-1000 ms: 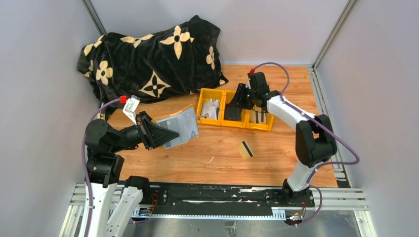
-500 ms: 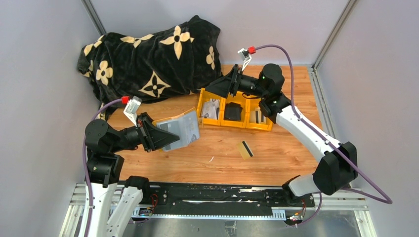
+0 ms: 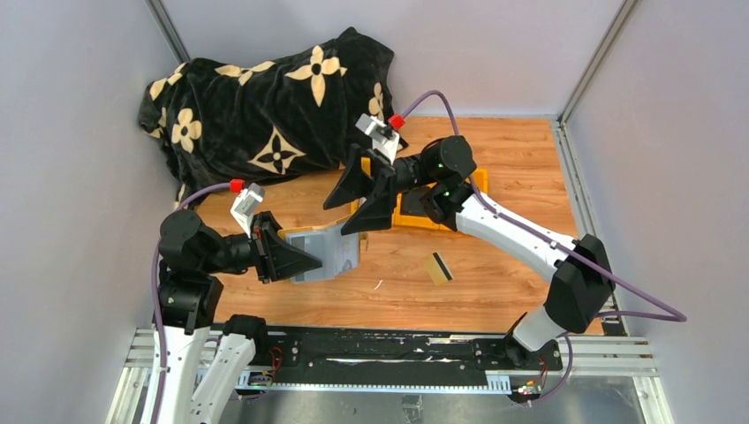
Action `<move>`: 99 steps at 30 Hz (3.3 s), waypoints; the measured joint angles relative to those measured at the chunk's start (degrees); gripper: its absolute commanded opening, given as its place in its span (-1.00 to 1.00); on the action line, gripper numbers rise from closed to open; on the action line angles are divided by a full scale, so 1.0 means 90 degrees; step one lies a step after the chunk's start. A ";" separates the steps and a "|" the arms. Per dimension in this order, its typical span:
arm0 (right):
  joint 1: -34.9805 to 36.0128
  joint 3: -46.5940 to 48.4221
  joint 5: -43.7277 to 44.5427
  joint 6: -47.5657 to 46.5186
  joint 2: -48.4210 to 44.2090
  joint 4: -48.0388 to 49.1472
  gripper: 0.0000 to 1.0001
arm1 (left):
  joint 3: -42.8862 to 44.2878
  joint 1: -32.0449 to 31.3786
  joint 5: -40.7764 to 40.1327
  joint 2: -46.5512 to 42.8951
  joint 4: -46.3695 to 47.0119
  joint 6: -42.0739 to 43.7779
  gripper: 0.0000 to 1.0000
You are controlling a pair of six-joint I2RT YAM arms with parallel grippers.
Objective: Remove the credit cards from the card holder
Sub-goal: Place the card holder at the center of the board, then reset both arms
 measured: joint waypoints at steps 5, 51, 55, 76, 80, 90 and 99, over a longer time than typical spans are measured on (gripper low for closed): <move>0.0330 0.0129 -0.0143 -0.1768 -0.0187 -0.2018 0.58 | 0.0005 0.0000 0.0153 0.0095 -0.0464 0.0636 -1.00; -0.0163 -0.1661 0.5598 -0.4136 -0.0498 -0.6674 0.60 | 0.0520 0.0000 -0.5884 0.1671 -0.3009 0.5683 1.00; -0.0818 -0.1940 0.6652 -0.4165 -0.1753 -0.6725 0.62 | 0.0209 0.0073 -0.6212 0.2142 -0.2424 0.5714 1.00; -0.4673 -0.6404 1.2359 -0.3560 -0.4617 -0.4830 0.92 | -0.1872 0.1343 -0.6142 0.5047 0.2395 0.5005 1.00; -0.4898 -0.6686 1.2439 -0.3555 -0.4070 -0.4221 0.92 | -0.2509 0.1343 -0.6256 0.5047 0.3711 0.4663 1.00; -0.4918 -0.6870 1.2050 -0.3929 -0.2958 -0.2710 0.92 | -0.3572 0.1341 -0.6771 0.4894 0.6509 0.4024 1.00; -0.4918 -0.7087 1.1761 -0.4308 -0.2300 -0.1299 0.90 | -0.4469 0.0675 -0.7504 0.5306 0.8677 0.4065 1.00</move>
